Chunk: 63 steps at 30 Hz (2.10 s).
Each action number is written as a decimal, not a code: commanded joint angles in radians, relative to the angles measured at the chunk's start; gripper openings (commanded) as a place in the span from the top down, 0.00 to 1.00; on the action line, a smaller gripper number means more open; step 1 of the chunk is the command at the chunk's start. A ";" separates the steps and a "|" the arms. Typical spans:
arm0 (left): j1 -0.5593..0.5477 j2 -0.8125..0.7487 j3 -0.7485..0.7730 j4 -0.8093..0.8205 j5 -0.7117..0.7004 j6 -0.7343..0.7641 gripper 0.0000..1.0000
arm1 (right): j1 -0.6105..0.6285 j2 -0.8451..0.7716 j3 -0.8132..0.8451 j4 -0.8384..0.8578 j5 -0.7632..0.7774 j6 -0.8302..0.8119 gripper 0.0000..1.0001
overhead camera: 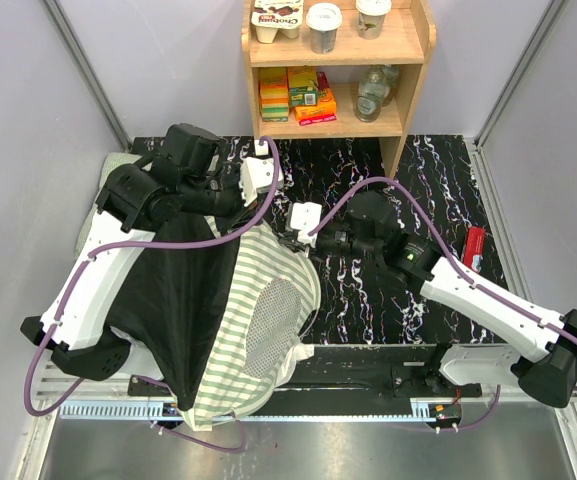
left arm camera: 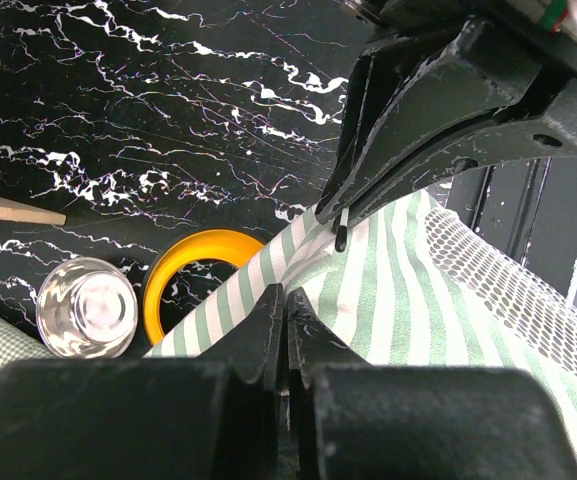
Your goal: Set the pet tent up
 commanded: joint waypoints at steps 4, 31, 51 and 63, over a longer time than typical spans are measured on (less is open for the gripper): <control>0.018 -0.018 0.077 0.095 -0.012 -0.009 1.00 | 0.023 0.056 -0.040 -0.232 0.033 -0.079 1.00; 0.017 -0.001 0.073 0.092 0.016 -0.035 1.00 | 0.043 0.011 -0.056 -0.191 -0.002 -0.099 1.00; 0.015 -0.016 0.057 0.069 0.064 -0.017 1.00 | 0.052 0.039 -0.026 -0.196 0.064 -0.058 1.00; 0.015 -0.021 0.050 0.063 0.059 -0.004 1.00 | 0.052 -0.003 -0.048 -0.180 0.070 -0.058 1.00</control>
